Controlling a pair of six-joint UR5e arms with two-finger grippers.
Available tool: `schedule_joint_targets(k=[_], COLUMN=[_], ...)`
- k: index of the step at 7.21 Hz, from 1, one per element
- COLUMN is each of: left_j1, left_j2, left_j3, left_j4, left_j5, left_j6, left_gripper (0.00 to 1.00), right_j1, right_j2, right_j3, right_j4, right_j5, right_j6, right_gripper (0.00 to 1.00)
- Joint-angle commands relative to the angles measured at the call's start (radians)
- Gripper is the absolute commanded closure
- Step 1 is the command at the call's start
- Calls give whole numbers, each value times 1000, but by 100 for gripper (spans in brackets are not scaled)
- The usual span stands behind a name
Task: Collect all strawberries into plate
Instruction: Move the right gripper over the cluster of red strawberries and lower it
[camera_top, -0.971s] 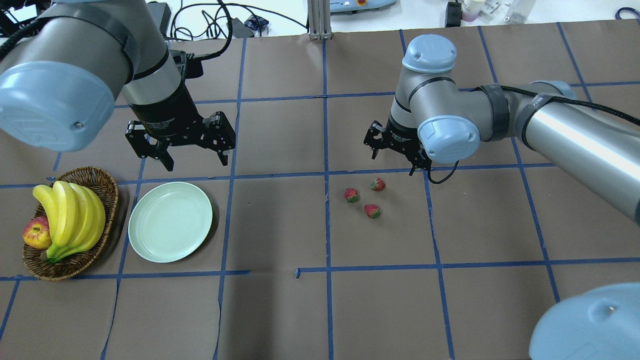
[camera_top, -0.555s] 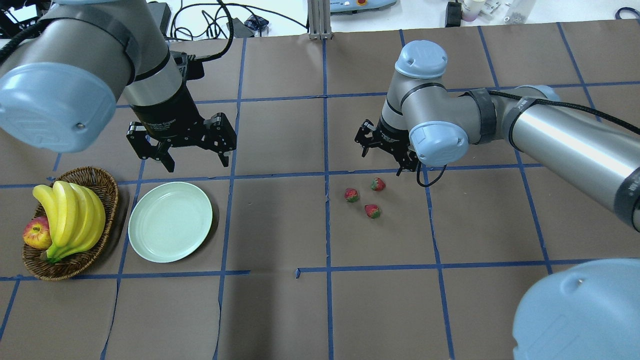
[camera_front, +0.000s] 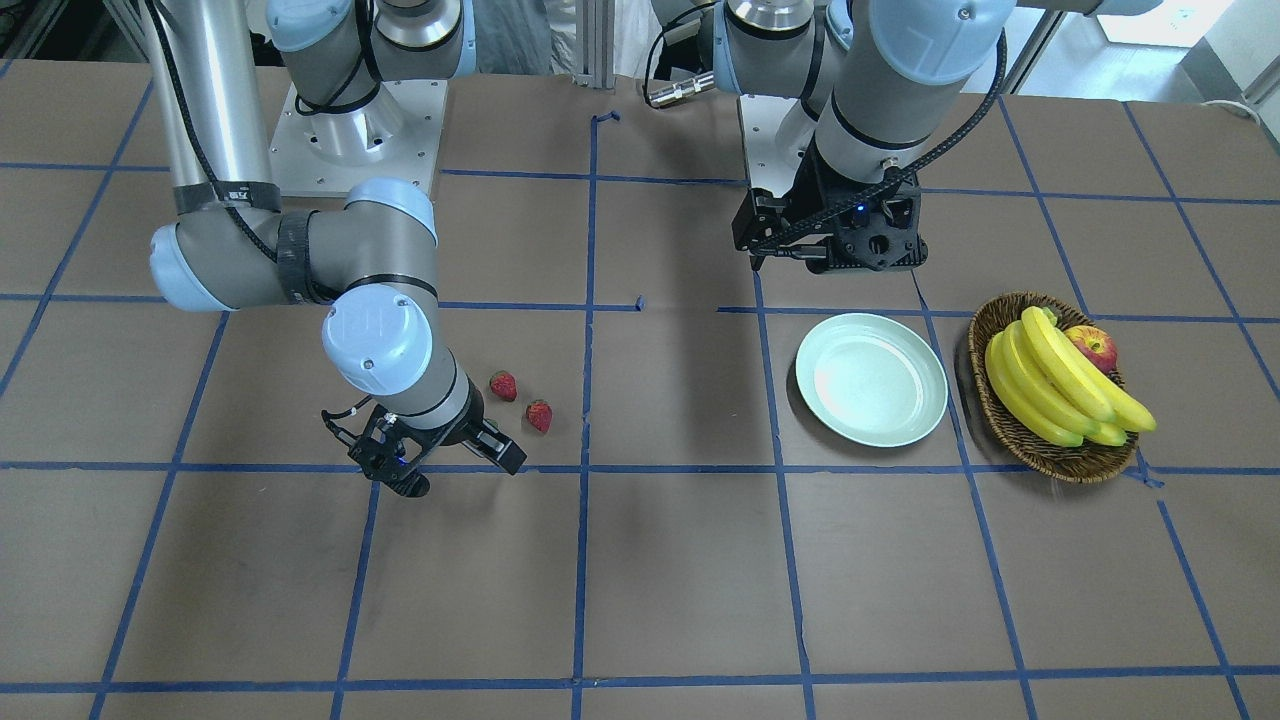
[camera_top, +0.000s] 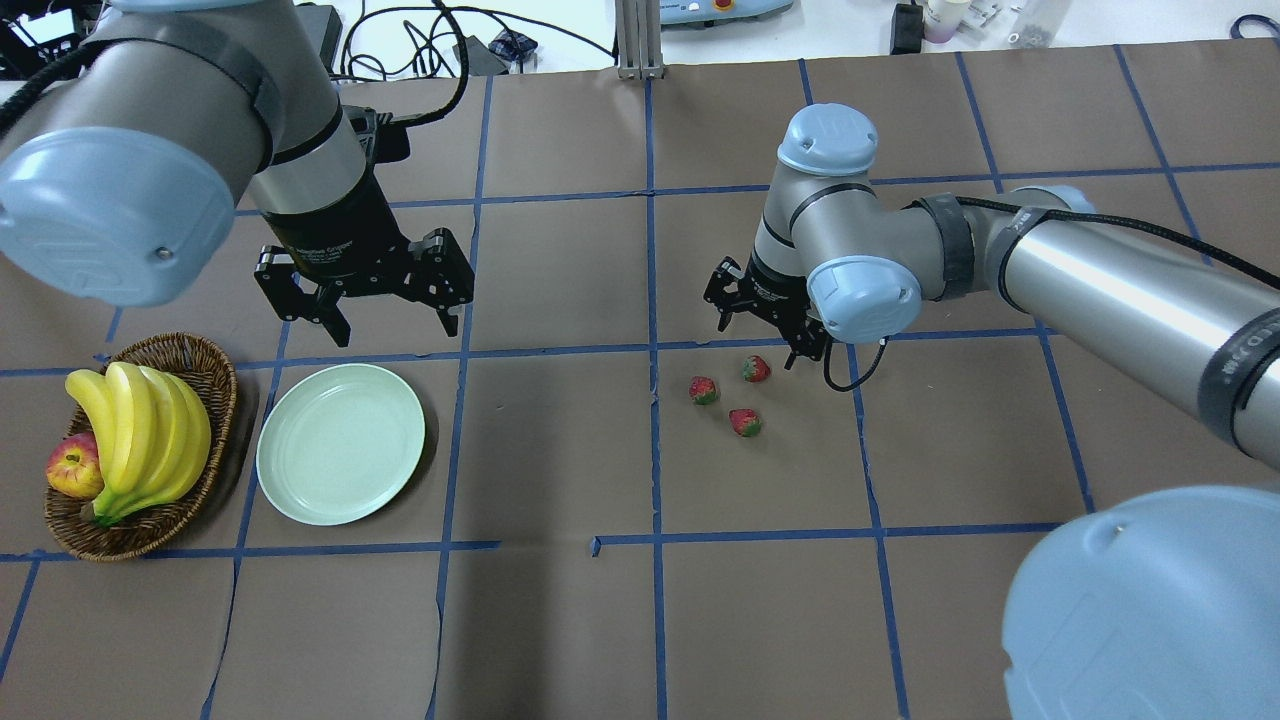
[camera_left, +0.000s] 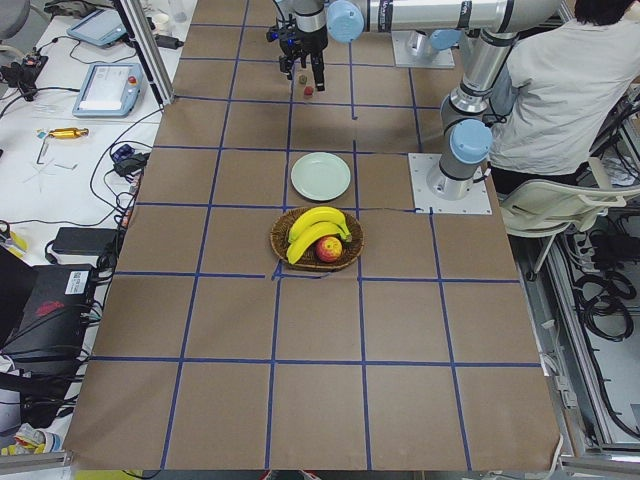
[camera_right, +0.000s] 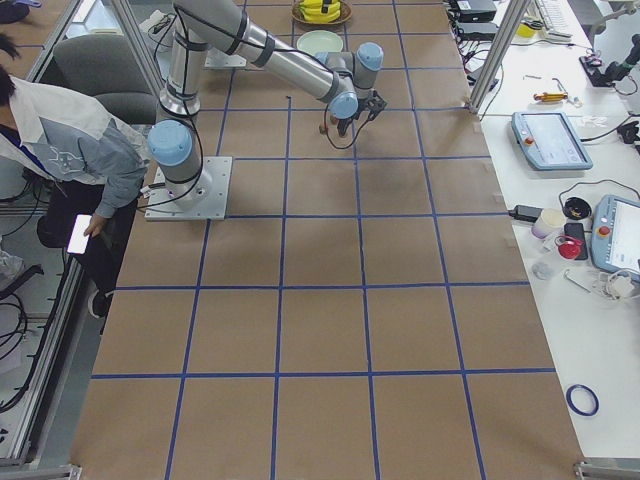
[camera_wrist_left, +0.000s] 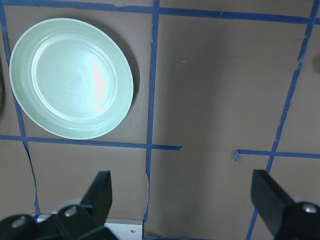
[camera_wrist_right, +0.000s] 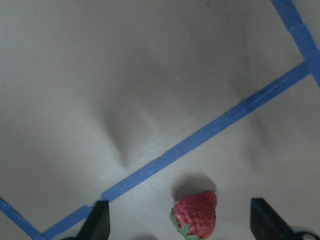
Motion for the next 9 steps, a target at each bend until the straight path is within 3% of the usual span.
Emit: schedule_joint_targets(k=[1, 4, 6, 7, 9], left_j1=[0, 0, -2, -2, 0], left_j2=[1, 1, 1, 1, 1], left_j3=[-10, -12, -15, -15, -15], left_j4=[0, 0, 0, 0, 0], left_j5=[1, 1, 1, 1, 1], left_j6=[0, 0, 3, 3, 7], left_gripper=[0, 0, 0, 0, 0], right_j1=[1, 1, 1, 1, -1], right_j2=[21, 23, 26, 28, 23], right_j3=[1, 7, 10, 10, 7], right_j4=[2, 15, 15, 17, 17], right_j5=[2, 3, 12, 12, 9], right_j6=[1, -1, -33, -33, -67], right_gripper=[4, 7, 75, 95, 100])
